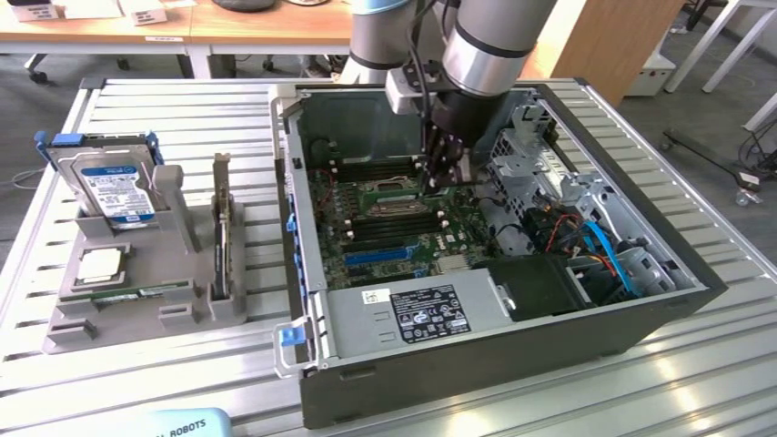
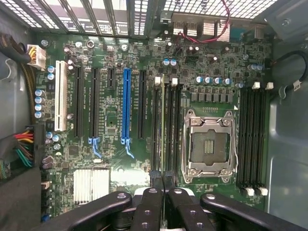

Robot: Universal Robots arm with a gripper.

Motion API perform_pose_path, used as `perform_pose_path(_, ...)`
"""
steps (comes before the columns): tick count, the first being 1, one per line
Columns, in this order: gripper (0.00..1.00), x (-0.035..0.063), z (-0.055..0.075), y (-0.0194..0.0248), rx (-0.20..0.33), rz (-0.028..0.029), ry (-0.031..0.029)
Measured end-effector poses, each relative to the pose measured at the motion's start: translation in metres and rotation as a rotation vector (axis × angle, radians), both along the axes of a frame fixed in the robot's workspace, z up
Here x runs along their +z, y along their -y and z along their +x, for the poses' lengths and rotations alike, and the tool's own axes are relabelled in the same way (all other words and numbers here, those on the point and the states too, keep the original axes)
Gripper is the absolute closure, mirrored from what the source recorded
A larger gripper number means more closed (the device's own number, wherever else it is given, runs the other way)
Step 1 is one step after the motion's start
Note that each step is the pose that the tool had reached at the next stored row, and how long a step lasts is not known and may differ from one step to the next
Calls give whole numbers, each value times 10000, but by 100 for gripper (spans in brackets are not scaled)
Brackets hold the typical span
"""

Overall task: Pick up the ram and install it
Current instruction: 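Insert the ram into the slot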

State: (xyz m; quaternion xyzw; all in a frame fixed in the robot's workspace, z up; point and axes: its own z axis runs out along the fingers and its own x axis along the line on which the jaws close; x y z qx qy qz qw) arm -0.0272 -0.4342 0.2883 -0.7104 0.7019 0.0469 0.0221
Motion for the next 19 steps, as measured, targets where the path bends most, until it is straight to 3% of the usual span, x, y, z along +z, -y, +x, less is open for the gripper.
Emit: perform_pose_path(19, 88, -113, 0, 0, 0, -2, 0)
